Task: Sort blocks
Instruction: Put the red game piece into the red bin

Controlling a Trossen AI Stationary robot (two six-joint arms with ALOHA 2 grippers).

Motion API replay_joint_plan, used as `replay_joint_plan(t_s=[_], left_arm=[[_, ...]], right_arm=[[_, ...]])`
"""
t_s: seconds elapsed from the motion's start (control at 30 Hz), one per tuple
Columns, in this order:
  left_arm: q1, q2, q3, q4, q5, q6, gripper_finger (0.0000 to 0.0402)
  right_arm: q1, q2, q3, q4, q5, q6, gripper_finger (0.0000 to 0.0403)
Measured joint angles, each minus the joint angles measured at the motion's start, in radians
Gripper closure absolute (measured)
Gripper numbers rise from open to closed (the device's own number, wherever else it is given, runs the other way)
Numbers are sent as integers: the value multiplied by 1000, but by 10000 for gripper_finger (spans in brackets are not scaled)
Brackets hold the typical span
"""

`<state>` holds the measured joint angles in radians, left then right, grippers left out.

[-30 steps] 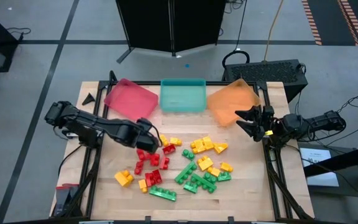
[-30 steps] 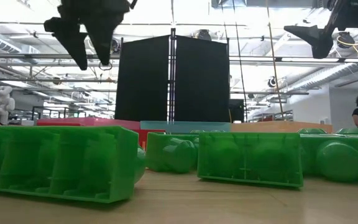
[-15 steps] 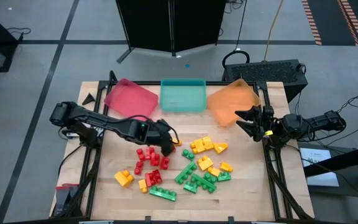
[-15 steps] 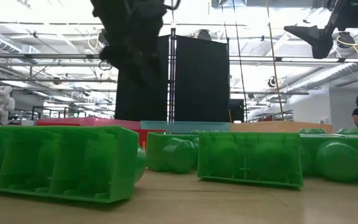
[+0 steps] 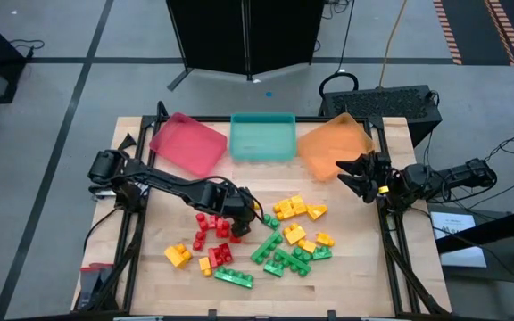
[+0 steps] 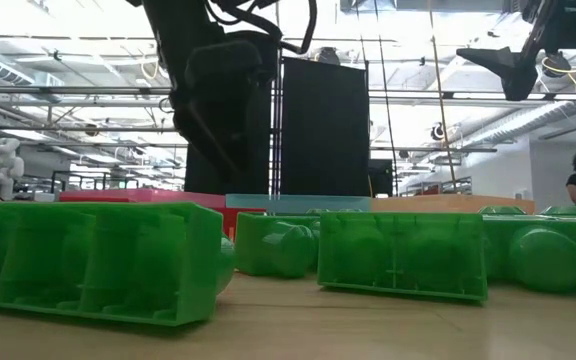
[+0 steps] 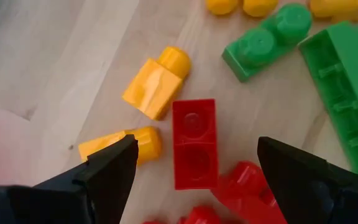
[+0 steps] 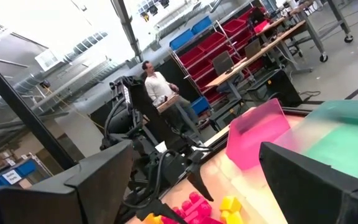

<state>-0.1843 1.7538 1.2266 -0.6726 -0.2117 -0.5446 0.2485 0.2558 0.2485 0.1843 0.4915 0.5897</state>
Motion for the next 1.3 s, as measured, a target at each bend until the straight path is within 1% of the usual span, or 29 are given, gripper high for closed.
replay_joint_plan(t_s=[0.2, 0.5, 0.63, 0.8, 0.87, 0.93, 1.0, 1.1, 1.23, 1.27, 1.3], left_arm=[[-1, 12, 1, -11, -36, 20, 70], [-14, 69, 1, 18, -23, 35, 70], [-15, 101, 1, 16, 4, 35, 70], [-17, 145, 1, 31, 1, 29, 70], [-16, 159, 2, 33, 32, 26, 75], [-16, 175, 0, 30, 59, 26, 89], [-16, 176, 0, 32, 63, 25, 114], [-16, 175, 0, 32, 63, 24, 166], [-12, 175, 0, 33, 56, -9, 251], [-12, 175, 0, 33, 54, -19, 266], [-11, 175, 0, 33, 54, -23, 267]], right_arm=[[0, 0, 0, -23, 0, -2, 60], [0, 2, 0, -49, -14, -2, 60], [0, 2, 0, -49, -26, -2, 60], [0, 2, 0, -61, -26, -2, 60], [0, 2, 0, -68, -26, -3, 60], [0, 2, 0, -77, -26, -3, 60], [0, 2, 0, -90, -26, -3, 60], [0, 2, 0, -95, -26, -3, 60], [0, 2, 0, -96, -26, -3, 60], [0, 2, 0, -96, -26, -3, 60], [0, 2, 0, -97, -26, -2, 60]])
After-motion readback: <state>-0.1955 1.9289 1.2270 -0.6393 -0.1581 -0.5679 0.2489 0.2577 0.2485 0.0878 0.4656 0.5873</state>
